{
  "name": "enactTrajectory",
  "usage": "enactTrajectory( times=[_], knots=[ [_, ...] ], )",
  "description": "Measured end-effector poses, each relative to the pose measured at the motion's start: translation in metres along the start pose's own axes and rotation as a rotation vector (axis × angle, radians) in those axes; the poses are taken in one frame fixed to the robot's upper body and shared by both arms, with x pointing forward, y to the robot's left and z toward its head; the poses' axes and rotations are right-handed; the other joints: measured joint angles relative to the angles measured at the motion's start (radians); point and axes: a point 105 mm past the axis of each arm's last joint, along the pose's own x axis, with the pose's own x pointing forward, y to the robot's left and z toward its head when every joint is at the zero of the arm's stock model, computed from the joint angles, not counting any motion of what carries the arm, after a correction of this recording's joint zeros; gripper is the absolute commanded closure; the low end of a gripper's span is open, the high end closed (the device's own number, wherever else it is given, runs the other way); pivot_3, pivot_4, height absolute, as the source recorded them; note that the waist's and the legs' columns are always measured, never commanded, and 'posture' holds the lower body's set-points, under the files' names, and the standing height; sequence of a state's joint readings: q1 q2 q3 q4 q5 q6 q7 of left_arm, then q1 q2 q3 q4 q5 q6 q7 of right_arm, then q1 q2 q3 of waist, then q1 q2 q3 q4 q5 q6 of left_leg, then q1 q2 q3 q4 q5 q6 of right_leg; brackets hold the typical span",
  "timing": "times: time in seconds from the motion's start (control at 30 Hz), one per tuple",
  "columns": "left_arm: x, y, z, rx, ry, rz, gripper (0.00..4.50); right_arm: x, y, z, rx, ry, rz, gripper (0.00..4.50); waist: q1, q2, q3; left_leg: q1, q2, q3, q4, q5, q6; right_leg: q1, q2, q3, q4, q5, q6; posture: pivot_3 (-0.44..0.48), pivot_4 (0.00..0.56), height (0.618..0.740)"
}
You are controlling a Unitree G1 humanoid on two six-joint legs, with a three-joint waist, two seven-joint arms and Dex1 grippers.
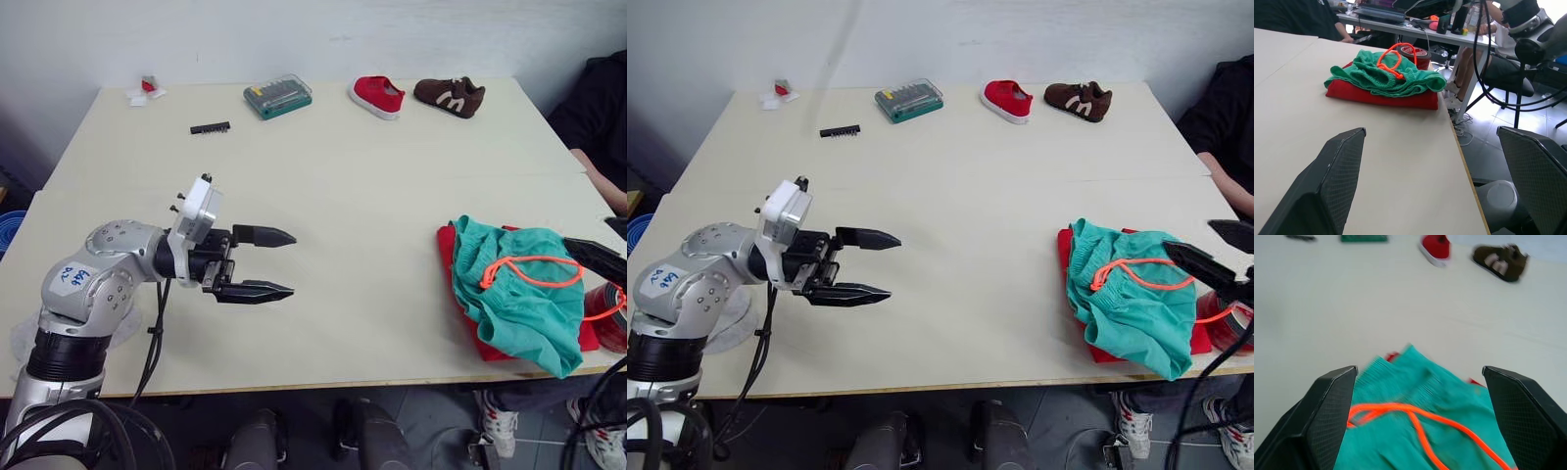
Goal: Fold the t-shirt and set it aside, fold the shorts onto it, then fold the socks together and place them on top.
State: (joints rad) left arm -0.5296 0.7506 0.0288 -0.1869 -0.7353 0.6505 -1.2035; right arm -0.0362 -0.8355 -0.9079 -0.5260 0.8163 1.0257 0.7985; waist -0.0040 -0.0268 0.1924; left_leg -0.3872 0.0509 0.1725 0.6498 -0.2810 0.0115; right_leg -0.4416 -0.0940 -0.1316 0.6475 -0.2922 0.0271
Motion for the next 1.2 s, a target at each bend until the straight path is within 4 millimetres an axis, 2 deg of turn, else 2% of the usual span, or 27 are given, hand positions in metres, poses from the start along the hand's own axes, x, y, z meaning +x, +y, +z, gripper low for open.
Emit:
enactTrajectory(
  times=[0.03,0.13,0.2,0.23,0.33,0.47,0.5,0.57,0.7,0.8,0.9,1.07,1.2],
  knots=[
    [-0.002,0.001,-0.003,-0.003,0.014,0.012,0.00,0.008,0.007,-0.001,0.019,-0.018,0.016,0.32,-0.003,0.001,0.001,-0.004,-0.006,-0.012,-0.003,0.000,0.003,0.010,-0.004,-0.009,-0.004,0.000,0.000,0.000,0.150,0.740],
    [-0.007,0.002,-0.014,-0.023,0.050,0.044,0.00,0.028,0.030,-0.013,0.053,-0.008,0.087,0.32,-0.027,0.013,0.008,-0.003,-0.028,-0.075,-0.007,0.007,0.010,0.045,-0.023,-0.062,-0.017,-0.005,0.009,0.000,0.150,0.740],
    [-0.017,0.001,-0.024,-0.047,0.082,0.106,0.00,0.043,0.049,-0.022,0.077,-0.005,0.171,0.32,-0.027,0.018,0.011,-0.008,-0.043,-0.106,-0.013,0.017,0.013,0.052,-0.038,-0.090,-0.019,-0.009,0.016,0.000,0.150,0.740],
    [-0.029,0.000,-0.034,-0.067,0.114,0.169,0.00,0.053,0.060,-0.026,0.082,0.002,0.225,0.32,-0.022,0.019,0.012,-0.009,-0.044,-0.103,-0.013,0.020,0.012,0.046,-0.036,-0.077,-0.017,-0.011,0.018,0.000,0.150,0.740],
    [-0.054,-0.006,-0.053,-0.099,0.199,0.298,0.00,0.070,0.088,-0.038,0.045,0.032,0.358,0.32,0.007,0.022,0.014,-0.011,-0.045,-0.103,-0.014,0.020,0.013,0.045,-0.036,-0.073,-0.017,-0.011,0.018,0.000,0.150,0.740],
    [-0.085,-0.020,-0.063,-0.106,0.247,0.462,0.00,0.082,0.120,-0.030,-0.040,-0.010,0.537,0.32,0.026,0.021,0.015,-0.012,-0.045,-0.101,-0.013,0.018,0.017,0.045,-0.036,-0.070,-0.021,-0.009,0.017,0.000,0.150,0.740],
    [-0.096,-0.027,-0.066,-0.118,0.255,0.528,0.00,0.085,0.128,-0.026,-0.057,-0.023,0.590,0.15,0.027,0.021,0.015,-0.012,-0.045,-0.101,-0.013,0.017,0.017,0.046,-0.037,-0.070,-0.022,-0.009,0.018,0.000,0.150,0.740],
    [-0.114,-0.036,-0.070,-0.134,0.268,0.628,0.00,0.086,0.137,-0.025,-0.069,-0.023,0.657,0.15,0.028,0.020,0.015,-0.011,-0.045,-0.101,-0.013,0.016,0.018,0.046,-0.037,-0.069,-0.024,-0.009,0.018,0.000,0.150,0.740],
    [-0.158,-0.072,-0.092,-0.183,0.370,0.881,0.00,0.086,0.148,-0.025,-0.073,0.010,0.811,0.15,0.028,0.019,0.016,-0.011,-0.045,-0.100,-0.014,0.013,0.018,0.046,-0.036,-0.069,-0.026,-0.009,0.018,0.000,0.150,0.740],
    [-0.175,-0.084,-0.099,-0.174,0.441,0.970,0.00,0.086,0.153,-0.026,-0.067,0.023,0.881,0.15,0.040,0.019,0.016,-0.012,-0.045,-0.100,-0.013,0.012,0.018,0.046,-0.036,-0.069,-0.026,-0.009,0.018,0.000,0.150,0.740],
    [-0.180,-0.080,-0.100,-0.132,0.469,1.011,0.00,0.086,0.157,-0.030,-0.054,0.039,0.929,0.15,0.051,0.019,0.016,-0.012,-0.044,-0.100,-0.012,0.010,0.014,0.046,-0.036,-0.069,-0.027,-0.008,0.017,0.000,0.150,0.740],
    [-0.186,-0.053,-0.107,-0.107,0.484,1.060,0.00,0.086,0.161,-0.031,-0.053,0.042,0.972,0.15,0.055,0.019,0.016,-0.012,-0.043,-0.100,-0.012,0.010,0.013,0.046,-0.036,-0.068,-0.027,-0.008,0.017,0.000,0.150,0.740],
    [-0.190,-0.040,-0.118,-0.131,0.509,1.069,0.00,0.088,0.161,-0.031,-0.051,0.041,0.961,0.15,0.050,0.019,0.016,-0.012,-0.043,-0.096,-0.012,0.010,0.018,0.045,-0.036,-0.068,-0.026,-0.008,0.018,0.000,0.150,0.740]
  ],
)
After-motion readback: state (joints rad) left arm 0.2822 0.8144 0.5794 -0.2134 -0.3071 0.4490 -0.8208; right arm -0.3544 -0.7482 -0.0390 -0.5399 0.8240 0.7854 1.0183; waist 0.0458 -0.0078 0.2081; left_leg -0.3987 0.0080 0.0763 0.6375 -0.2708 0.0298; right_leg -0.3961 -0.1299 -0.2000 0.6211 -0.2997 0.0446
